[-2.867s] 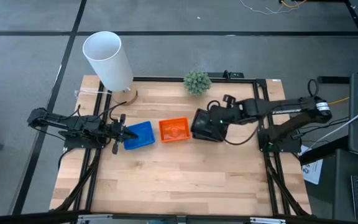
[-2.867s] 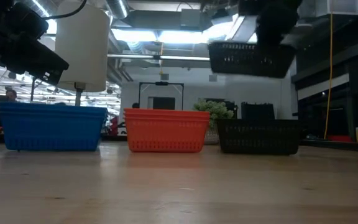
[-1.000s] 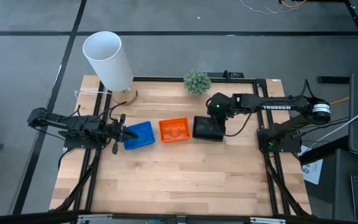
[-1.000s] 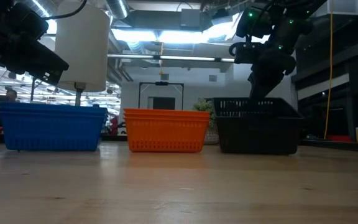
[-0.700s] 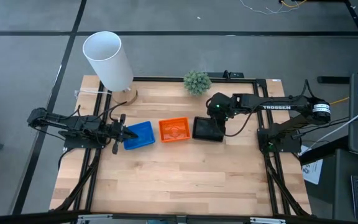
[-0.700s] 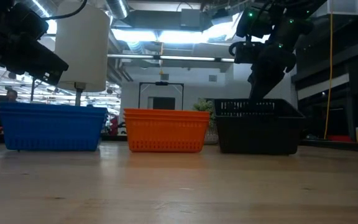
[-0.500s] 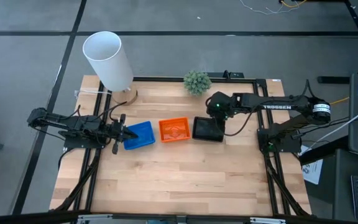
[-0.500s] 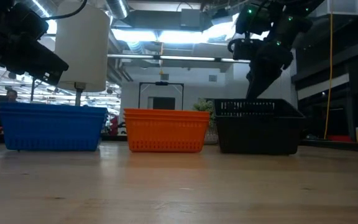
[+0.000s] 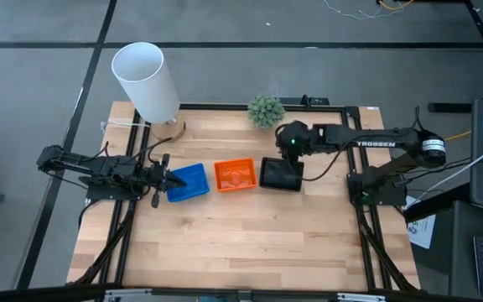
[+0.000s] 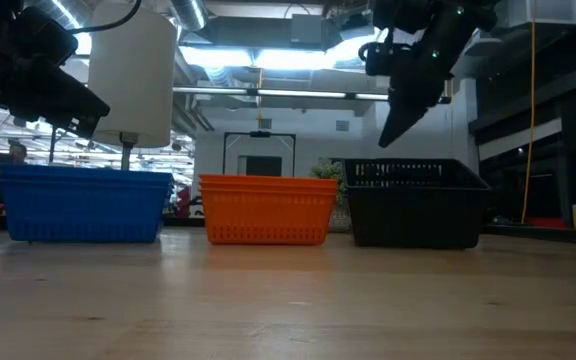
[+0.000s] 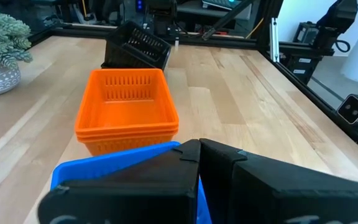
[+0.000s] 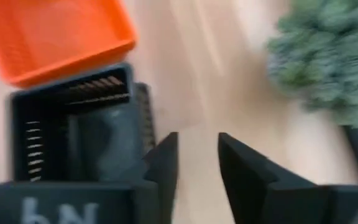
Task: Stack baskets by color
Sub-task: Stack the bottom black bin on the top of the top black bins
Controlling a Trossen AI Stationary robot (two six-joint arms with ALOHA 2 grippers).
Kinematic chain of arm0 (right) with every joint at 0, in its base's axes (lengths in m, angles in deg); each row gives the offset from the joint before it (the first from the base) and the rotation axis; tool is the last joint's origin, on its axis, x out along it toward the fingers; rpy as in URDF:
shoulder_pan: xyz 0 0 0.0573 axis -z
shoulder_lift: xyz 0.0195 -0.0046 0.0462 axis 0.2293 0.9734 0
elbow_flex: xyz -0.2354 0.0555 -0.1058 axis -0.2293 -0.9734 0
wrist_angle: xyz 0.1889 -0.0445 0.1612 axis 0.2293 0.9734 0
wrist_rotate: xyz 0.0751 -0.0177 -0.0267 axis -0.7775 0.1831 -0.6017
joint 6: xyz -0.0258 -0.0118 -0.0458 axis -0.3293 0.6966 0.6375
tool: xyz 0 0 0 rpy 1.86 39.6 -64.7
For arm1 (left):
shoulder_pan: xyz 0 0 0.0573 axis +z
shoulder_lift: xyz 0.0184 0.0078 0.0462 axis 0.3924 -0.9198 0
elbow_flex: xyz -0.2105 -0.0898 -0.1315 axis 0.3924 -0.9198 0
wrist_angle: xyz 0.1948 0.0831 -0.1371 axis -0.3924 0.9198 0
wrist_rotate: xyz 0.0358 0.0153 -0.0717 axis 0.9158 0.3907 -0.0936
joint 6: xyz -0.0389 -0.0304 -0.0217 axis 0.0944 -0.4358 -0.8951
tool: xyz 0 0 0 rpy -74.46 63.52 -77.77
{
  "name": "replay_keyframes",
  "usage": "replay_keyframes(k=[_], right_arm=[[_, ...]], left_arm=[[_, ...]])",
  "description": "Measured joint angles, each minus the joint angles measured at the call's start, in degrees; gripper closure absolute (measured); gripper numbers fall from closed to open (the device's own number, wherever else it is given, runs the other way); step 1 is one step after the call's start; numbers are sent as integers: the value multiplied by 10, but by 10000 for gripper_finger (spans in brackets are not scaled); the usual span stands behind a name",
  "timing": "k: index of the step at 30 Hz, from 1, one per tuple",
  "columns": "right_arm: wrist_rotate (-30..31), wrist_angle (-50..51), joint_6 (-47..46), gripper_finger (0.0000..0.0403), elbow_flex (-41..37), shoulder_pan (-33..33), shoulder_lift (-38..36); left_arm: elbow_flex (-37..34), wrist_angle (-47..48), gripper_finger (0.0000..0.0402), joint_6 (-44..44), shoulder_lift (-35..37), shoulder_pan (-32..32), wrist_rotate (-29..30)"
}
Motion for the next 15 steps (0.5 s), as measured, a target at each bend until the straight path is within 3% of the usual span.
replay_keyframes(k=[5,10,15], right_arm=[[181,-23,-1,388,2,-88,0],[295,11,-7,400,4,-176,30],[344,35,-53,401,3,-185,87]], left_arm=[[0,1,401,4,0,0,0],[0,2,401,4,0,0,0],[0,2,401,4,0,0,0]])
